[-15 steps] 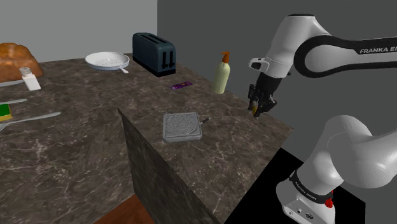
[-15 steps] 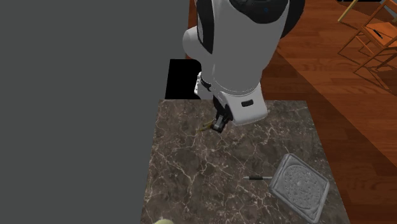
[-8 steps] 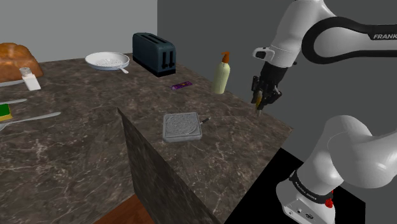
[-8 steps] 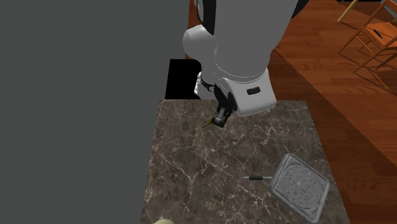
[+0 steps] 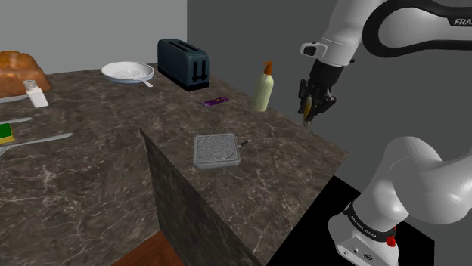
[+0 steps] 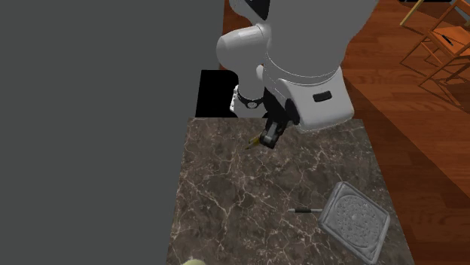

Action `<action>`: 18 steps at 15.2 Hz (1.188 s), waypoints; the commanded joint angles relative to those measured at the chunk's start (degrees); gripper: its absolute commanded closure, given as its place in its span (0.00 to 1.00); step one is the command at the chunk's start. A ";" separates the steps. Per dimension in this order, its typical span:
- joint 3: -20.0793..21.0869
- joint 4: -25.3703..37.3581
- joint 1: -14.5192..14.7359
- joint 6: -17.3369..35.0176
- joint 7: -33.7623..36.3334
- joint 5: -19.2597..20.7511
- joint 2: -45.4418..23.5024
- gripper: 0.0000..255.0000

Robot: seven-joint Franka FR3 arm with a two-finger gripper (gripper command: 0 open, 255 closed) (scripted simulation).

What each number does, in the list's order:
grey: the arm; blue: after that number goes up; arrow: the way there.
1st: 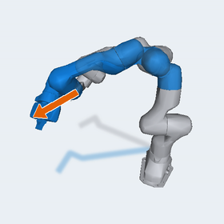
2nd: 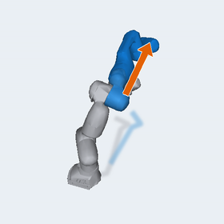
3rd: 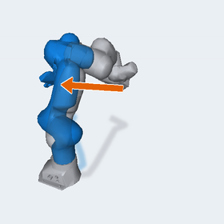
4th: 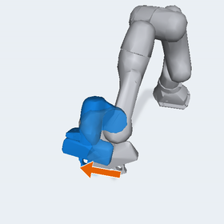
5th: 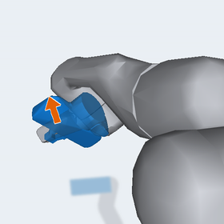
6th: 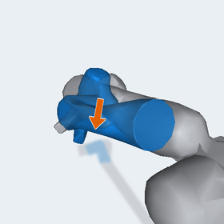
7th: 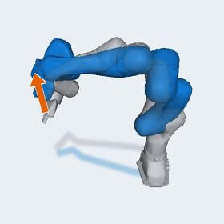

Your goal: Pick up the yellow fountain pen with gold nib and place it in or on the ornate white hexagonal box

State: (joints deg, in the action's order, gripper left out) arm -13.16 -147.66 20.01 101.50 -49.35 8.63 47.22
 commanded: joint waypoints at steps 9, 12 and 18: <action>5.55 12.73 6.18 6.16 7.58 -6.05 -19.19 1.00; 6.87 17.88 7.49 6.98 9.42 -7.29 -25.20 1.00; 9.14 29.91 9.51 7.00 12.80 -8.99 -37.27 1.00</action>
State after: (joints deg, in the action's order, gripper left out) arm -4.30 -120.11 29.25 108.74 -37.01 -0.14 12.07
